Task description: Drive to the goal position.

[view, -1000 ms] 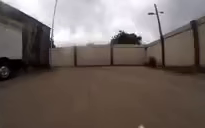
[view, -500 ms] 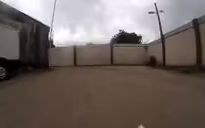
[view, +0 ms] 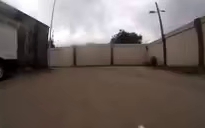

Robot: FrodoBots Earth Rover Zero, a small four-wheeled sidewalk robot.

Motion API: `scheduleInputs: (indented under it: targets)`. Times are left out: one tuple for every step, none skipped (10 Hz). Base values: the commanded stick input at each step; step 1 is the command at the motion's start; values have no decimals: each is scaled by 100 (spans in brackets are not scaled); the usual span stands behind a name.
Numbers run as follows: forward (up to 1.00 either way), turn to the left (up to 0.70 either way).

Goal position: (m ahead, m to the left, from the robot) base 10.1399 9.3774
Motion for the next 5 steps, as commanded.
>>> scheduleInputs:
  targets:
    - [30, 0]
    - [30, 0]
    - [30, 0]
    - [30, 0]
    - [30, 0]
